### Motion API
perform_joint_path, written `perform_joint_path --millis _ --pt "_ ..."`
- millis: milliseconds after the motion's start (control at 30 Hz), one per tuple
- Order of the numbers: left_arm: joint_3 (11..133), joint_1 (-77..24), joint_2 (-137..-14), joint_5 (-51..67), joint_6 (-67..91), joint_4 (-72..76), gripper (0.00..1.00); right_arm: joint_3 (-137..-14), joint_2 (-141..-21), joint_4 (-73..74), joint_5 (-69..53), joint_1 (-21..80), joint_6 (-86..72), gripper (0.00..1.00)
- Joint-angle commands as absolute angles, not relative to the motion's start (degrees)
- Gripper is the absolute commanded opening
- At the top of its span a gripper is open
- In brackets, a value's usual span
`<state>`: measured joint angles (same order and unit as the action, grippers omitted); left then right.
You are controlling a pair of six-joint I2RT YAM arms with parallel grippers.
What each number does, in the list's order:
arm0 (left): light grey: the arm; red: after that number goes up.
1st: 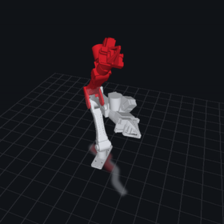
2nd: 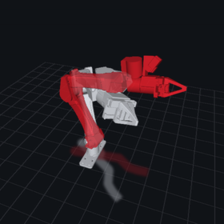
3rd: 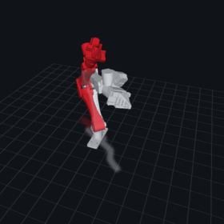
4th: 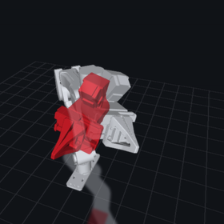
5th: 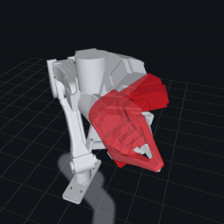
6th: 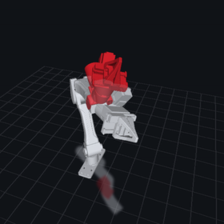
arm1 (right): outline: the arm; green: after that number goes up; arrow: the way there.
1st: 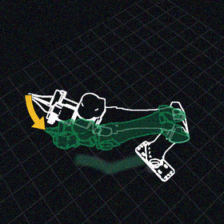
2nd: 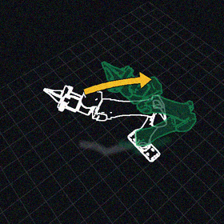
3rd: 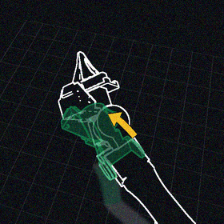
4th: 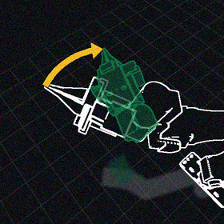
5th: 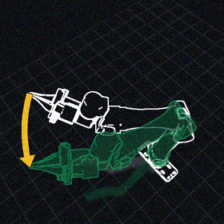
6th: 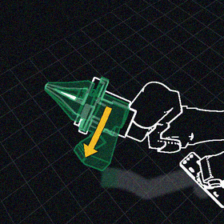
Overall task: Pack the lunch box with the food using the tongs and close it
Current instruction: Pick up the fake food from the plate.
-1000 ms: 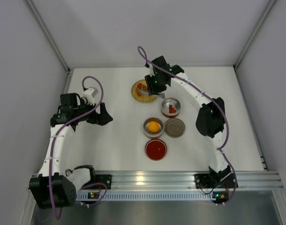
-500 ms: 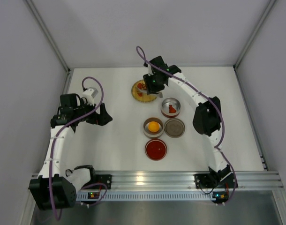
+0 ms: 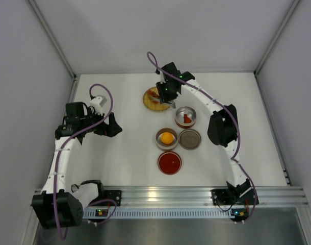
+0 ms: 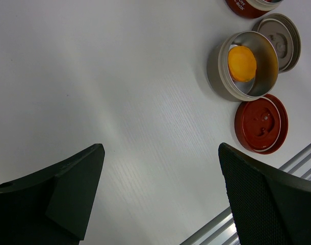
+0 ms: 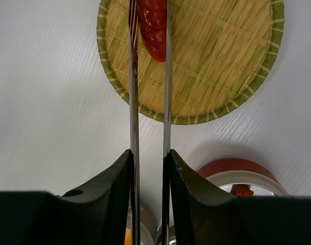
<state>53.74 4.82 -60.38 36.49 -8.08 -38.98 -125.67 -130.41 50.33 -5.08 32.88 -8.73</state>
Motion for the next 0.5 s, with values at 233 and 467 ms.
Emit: perform_joint_path --millis 233,467 --pt "54.58 4.83 -59.59 36.47 -9.32 -37.35 0.98 -120.60 -119.10 48.95 -9.58 30.06 -3.08 0.02" --pt "56.34 4.83 -59.24 36.74 -9.58 -38.58 0.98 -114.35 -107.95 50.44 -15.73 27.43 5.36 0.00"
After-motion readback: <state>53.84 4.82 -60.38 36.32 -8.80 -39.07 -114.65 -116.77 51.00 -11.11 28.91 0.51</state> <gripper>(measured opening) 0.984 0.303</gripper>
